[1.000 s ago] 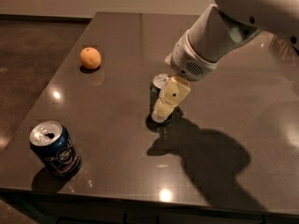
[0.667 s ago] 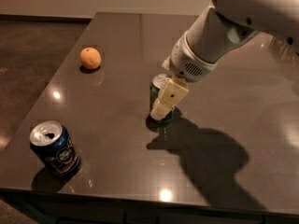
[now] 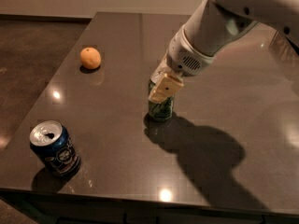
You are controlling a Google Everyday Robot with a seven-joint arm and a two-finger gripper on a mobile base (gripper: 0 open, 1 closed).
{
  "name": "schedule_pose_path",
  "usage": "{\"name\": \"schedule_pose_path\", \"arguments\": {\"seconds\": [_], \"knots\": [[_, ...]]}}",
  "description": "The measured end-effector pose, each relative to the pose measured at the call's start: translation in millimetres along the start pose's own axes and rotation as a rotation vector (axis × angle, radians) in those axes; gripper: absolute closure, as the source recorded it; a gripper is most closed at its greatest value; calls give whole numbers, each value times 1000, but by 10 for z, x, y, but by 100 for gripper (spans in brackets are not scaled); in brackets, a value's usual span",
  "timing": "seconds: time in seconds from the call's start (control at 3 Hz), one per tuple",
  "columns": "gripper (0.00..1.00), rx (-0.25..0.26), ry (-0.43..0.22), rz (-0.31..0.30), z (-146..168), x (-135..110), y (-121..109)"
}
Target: Move green can near orange
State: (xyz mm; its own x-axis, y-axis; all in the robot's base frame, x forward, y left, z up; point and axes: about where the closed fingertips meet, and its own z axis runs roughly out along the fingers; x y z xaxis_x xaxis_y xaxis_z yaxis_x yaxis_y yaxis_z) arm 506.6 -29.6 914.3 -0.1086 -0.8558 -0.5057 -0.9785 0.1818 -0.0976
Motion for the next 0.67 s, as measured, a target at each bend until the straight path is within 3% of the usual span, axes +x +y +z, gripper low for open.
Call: {"name": "schedule_pose_path", "arguments": {"seconds": [0.33,0.67], "knots": [[85,-8,-12,-26,-15,-202,-65],[100,-13,-29,-73,8,-513,-136]]}}
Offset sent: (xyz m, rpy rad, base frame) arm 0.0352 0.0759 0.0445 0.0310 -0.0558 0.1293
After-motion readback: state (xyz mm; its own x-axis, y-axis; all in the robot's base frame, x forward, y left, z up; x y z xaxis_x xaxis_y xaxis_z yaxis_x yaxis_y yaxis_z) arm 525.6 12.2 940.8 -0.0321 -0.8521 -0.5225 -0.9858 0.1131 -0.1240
